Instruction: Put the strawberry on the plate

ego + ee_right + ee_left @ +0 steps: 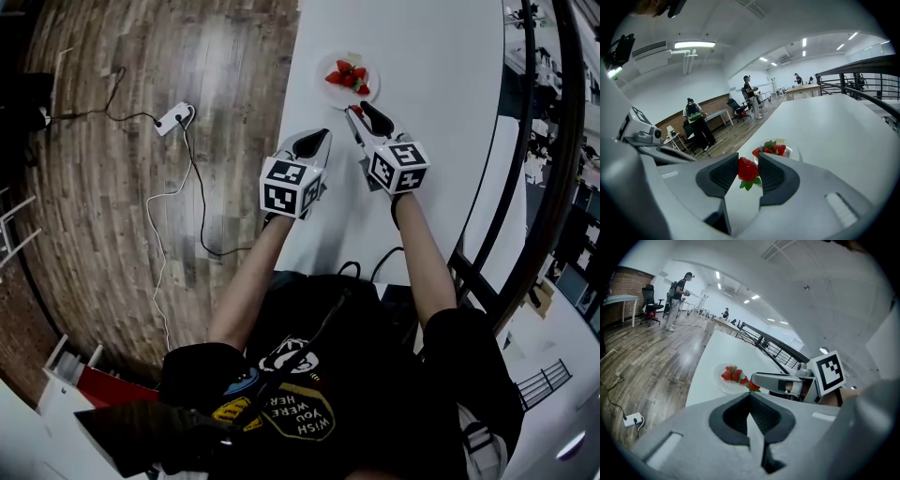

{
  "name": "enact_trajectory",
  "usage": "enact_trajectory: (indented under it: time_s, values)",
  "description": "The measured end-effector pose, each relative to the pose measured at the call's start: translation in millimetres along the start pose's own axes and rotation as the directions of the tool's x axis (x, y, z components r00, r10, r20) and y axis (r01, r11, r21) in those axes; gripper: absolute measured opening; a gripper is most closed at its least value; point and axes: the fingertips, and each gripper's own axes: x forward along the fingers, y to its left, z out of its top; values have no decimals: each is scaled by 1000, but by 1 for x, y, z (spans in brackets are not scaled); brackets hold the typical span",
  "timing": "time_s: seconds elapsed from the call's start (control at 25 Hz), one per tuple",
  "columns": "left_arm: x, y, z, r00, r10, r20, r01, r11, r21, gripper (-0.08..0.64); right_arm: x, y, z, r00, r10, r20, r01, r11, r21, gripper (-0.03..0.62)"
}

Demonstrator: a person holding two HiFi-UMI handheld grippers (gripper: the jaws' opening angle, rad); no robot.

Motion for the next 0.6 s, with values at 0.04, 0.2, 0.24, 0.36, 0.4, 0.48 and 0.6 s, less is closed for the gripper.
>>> enact_trajectory:
  time_s: [0.04, 0.2, 0.24, 0.36, 0.4, 0.48, 0.6]
  values:
    - [4, 3, 0, 1000, 2, -1, -2, 1000, -3, 3, 4, -1, -1, 1000, 0, 0, 0, 1000, 0, 133]
    - [16, 13, 3, 1000, 8, -3, -8, 1000, -7, 3, 18, -7, -3, 1000, 5, -2, -5, 1000, -6, 133]
    - [19, 14, 4, 1000, 8, -4, -8, 1000, -8, 3, 22, -9, -4, 1000, 6, -5, -6, 1000, -10, 133]
    - [23, 19, 4, 1000, 12, -6, -12, 1000, -6, 3, 33, -12, -7, 1000, 8, -9, -9, 1000, -19, 133]
    - [23, 20, 3, 1000, 14, -8, -14, 1000, -7, 3, 36, -13, -8, 1000, 8, -9, -9, 1000, -20, 133]
    - [22, 23, -1, 1000, 21, -12, -21, 1000, -13, 3, 41, -14, -9, 1000, 8, -4, -8, 1000, -22, 133]
    - [21, 27, -7, 999, 29, -19, -29, 999, -27, 3, 48, -15, -9, 1000, 9, 5, -9, 1000, -25, 133]
